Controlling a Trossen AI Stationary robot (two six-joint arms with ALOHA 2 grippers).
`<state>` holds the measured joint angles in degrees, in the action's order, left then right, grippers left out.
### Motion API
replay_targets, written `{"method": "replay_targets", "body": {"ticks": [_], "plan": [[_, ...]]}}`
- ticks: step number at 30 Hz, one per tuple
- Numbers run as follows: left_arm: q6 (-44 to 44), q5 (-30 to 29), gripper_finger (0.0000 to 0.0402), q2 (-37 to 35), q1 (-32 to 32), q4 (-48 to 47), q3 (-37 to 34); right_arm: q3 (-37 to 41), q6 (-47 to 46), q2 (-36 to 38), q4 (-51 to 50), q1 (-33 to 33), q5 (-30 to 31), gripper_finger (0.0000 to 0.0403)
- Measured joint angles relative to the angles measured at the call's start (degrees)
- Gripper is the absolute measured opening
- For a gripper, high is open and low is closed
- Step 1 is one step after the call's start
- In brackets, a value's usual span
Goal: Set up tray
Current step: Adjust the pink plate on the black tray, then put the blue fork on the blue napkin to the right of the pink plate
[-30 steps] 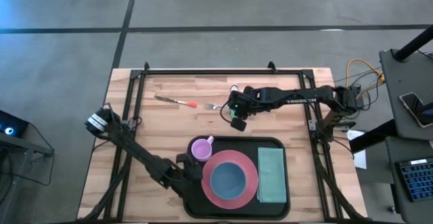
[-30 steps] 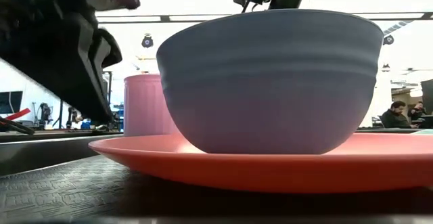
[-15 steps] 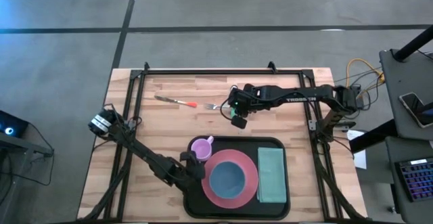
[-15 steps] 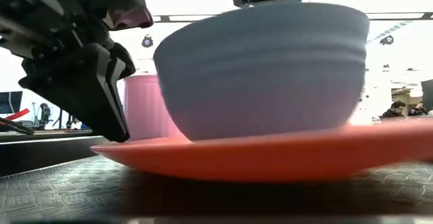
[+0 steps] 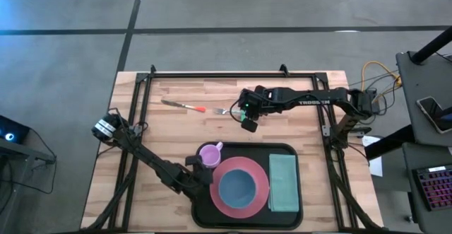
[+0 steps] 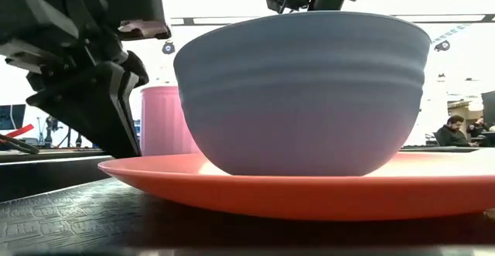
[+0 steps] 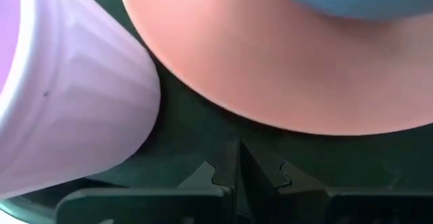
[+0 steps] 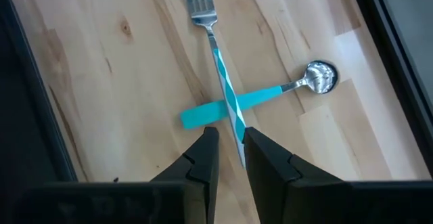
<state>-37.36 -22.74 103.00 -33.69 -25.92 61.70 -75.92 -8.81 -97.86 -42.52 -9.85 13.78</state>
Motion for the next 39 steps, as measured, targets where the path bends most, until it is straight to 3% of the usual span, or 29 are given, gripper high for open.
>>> {"method": "replay_targets", "body": {"ticks": [10,19,23,28,32,39], "plan": [[1.5,0.2,0.0,0.0,0.0,8.3,-2.6,0.2,0.8,0.0,0.3,-0.6,1.4,0.0059],[2.3,0.2,0.0,0.0,0.1,8.9,-2.5,0.3,2.5,0.0,0.9,-1.6,1.6,0.0059],[2.3,0.8,0.0,-0.2,-0.2,3.6,-0.1,0.3,3.1,0.0,0.9,-2.1,0.0,0.0059],[-0.8,1.8,0.0,-2.6,-1.8,-9.4,4.1,0.3,1.6,0.0,1.5,-4.1,-11.7,0.0059],[-4.6,1.8,0.0,-5.2,-3.5,-19.8,7.9,0.3,0.5,-0.1,2.6,-5.8,-14.0,0.0059],[-25.4,-0.2,0.0,-13.5,-5.0,-30.6,7.7,0.3,10.3,-0.4,5.3,-6.2,-14.3,0.0105]]}}
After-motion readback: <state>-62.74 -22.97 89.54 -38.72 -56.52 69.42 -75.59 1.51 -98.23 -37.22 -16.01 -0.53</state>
